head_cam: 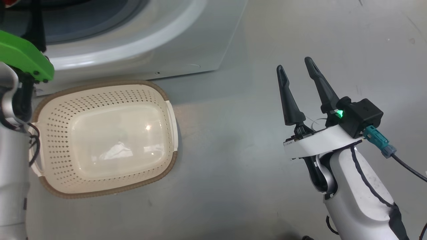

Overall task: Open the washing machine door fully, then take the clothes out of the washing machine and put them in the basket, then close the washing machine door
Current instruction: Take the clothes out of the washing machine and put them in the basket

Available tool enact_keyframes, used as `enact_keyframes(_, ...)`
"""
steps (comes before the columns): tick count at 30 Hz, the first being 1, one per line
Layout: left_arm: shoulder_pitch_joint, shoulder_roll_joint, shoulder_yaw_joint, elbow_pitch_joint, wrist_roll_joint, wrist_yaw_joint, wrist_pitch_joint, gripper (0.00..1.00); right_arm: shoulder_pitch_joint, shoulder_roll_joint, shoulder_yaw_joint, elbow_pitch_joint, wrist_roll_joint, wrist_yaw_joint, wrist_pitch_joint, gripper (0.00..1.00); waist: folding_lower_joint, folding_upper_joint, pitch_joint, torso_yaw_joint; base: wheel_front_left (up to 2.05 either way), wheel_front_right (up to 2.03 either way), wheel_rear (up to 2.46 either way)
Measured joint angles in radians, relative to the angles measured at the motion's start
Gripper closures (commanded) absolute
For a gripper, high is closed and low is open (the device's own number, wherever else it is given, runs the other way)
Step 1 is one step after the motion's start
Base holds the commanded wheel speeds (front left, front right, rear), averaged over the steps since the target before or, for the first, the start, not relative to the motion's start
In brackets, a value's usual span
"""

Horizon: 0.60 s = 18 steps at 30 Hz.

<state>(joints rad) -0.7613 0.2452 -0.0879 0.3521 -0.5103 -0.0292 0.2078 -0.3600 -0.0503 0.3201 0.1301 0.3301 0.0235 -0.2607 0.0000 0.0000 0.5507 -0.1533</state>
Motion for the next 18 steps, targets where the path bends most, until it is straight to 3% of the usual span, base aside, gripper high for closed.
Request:
enact_keyframes(8, -0.143, 0.064, 0.035, 0.061, -0.012, -0.010, 0.051, 0.00, -0.061, 0.000, 0.063, -0.026, 0.050, -0.012, 0.000, 0.00, 0.0001, 0.0000, 0.098, -0.070, 0.00, 0.00, 0.00)
enact_keyframes(18, -0.288, 0.098, 0.054, 0.130, -0.016, -0.021, 0.072, 0.00, -0.089, 0.000, 0.093, -0.027, 0.078, -0.035, 0.000, 0.00, 0.0000, 0.0000, 0.190, -0.148, 0.00, 0.00, 0.00)
